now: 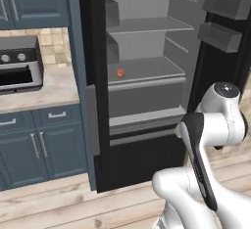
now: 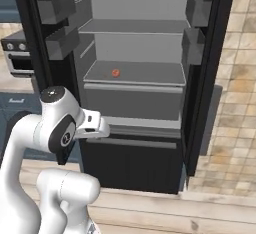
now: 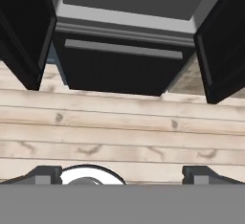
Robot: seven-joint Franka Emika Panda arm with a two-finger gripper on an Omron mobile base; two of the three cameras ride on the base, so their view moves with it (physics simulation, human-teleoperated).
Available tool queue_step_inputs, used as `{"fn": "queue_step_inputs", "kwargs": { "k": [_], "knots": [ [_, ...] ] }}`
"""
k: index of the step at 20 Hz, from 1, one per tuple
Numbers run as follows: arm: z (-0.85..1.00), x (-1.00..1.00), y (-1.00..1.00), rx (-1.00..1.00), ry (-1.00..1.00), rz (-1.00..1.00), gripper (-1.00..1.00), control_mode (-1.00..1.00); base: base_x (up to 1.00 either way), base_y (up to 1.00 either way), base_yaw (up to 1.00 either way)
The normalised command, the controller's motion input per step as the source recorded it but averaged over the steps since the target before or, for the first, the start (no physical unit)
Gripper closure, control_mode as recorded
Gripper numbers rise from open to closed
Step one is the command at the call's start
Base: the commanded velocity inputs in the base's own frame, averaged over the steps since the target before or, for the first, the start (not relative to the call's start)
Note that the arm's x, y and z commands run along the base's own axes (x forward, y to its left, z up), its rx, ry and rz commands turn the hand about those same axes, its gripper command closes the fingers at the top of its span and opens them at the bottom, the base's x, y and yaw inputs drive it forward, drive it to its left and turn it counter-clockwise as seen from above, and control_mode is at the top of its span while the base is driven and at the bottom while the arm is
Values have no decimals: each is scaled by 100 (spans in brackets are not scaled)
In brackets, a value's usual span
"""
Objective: Retrieve the banana and peach from the fridge and place them into the bowl on the dining table.
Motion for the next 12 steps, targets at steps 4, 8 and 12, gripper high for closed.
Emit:
{"fn": "queue_step_inputs", "kwargs": {
  "k": [4,8,12],
  "knots": [
    [0,0,0,0,0,0,-100,100,22,-43,19],
    [0,0,0,0,0,0,-100,100,25,-38,22],
    [0,0,0,0,0,0,-100,100,33,-22,20]
  ]
}}
